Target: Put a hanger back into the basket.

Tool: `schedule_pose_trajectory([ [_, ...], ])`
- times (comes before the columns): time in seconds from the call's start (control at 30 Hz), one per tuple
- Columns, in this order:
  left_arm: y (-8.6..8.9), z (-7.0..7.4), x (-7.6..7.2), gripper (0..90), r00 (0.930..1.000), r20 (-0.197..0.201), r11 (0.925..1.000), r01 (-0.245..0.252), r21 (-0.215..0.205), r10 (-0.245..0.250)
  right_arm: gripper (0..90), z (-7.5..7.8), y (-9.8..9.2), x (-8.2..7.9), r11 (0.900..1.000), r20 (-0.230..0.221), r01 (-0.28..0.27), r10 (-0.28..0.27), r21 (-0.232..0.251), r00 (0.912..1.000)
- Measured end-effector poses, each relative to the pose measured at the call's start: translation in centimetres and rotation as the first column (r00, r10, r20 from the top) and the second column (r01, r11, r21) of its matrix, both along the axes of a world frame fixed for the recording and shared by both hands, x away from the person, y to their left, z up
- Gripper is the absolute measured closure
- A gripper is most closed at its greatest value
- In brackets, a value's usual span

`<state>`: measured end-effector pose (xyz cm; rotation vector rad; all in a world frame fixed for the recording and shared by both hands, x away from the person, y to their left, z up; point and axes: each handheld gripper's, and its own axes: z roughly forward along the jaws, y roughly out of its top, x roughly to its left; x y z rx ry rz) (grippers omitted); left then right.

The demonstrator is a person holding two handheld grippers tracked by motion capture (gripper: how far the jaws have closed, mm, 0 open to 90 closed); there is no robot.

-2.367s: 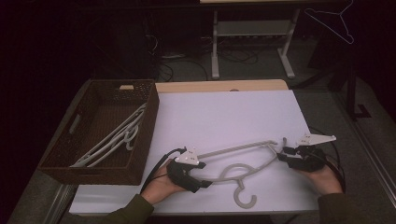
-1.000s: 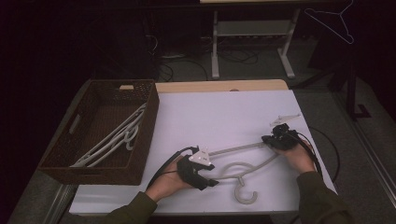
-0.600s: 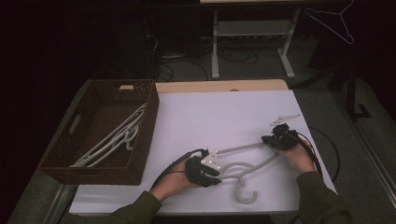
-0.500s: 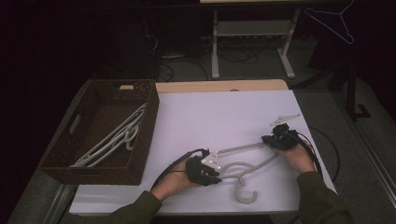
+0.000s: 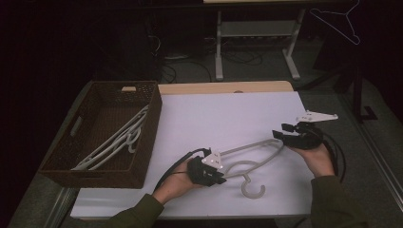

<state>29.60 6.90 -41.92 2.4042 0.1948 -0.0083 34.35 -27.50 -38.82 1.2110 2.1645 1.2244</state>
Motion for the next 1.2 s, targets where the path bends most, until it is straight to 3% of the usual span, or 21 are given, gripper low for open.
schedule_pose_trajectory([
  [0.17, 0.9, 1.9, 0.4, 81.6, 0.9990, -0.018, 0.9980, -0.041, -0.047, 0.040, 29.9, 1.1, -0.5, -1.7, 0.999, 0.060, 0.035, -0.037, 0.035, 0.9975],
  [0.33, 1.9, 4.3, 1.0, 81.6, 0.9949, -0.038, 0.9928, -0.096, -0.071, 0.094, 23.4, 1.8, -0.3, -3.3, 0.997, 0.109, 0.022, -0.030, 0.072, 0.9936],
  [0.47, 3.0, 6.3, 1.5, 81.6, 0.9885, -0.050, 0.9868, -0.146, -0.070, 0.143, 21.3, 1.5, 0.0, -4.3, 0.998, 0.118, 0.005, -0.012, 0.061, 0.9930],
  [0.73, 6.3, 10.7, 2.6, 81.6, 0.9781, -0.054, 0.9721, -0.206, -0.112, 0.201, 18.1, 0.1, 0.5, -5.3, 0.999, 0.085, -0.032, 0.030, 0.025, 0.9959],
  [0.87, 8.3, 12.8, 3.0, 81.6, 0.9727, -0.031, 0.9654, -0.232, -0.119, 0.230, 16.5, -0.5, 0.7, -5.5, 0.999, 0.067, -0.036, 0.035, 0.016, 0.9971],
  [1.0, 11.1, 14.8, 3.4, 81.6, 0.9618, -0.013, 0.9542, -0.273, -0.122, 0.274, 15.9, -0.7, 0.9, -5.4, 0.999, 0.062, -0.042, 0.041, 0.009, 0.9972],
  [1.2, 16.4, 16.5, 3.9, 81.6, 0.9303, -0.010, 0.9186, -0.364, -0.154, 0.367, 14.0, -0.9, 0.9, -5.2, 0.999, 0.061, -0.037, 0.037, 0.007, 0.9975],
])
